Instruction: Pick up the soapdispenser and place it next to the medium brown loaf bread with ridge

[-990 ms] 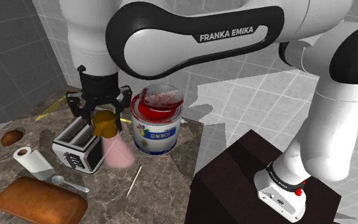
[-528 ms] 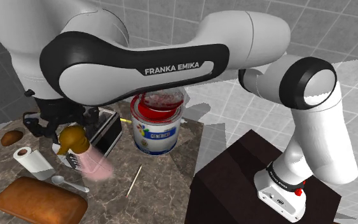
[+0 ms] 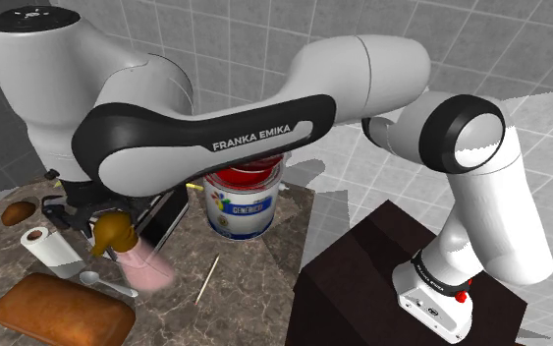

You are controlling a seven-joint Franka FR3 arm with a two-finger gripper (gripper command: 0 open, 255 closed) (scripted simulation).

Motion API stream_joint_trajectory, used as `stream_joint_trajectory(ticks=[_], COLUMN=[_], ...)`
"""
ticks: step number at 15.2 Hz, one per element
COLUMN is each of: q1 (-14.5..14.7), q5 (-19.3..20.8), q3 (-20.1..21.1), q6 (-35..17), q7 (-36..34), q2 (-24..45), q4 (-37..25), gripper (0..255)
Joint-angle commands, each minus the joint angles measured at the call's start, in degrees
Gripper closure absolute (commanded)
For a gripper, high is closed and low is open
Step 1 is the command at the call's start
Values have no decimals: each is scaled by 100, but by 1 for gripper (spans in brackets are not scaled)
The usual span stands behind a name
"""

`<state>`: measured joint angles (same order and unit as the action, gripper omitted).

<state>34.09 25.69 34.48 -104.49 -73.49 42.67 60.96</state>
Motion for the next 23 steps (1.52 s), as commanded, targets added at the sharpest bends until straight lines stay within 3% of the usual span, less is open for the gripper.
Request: stream_joint_trajectory(ticks=[1,23], q1=[-47,-184], q5=[9,299], q3=[0,-197], q6=[-168,-1548], q7=[-38,-337], q2=[-18,385], q4=[195,1265], gripper=[255,255])
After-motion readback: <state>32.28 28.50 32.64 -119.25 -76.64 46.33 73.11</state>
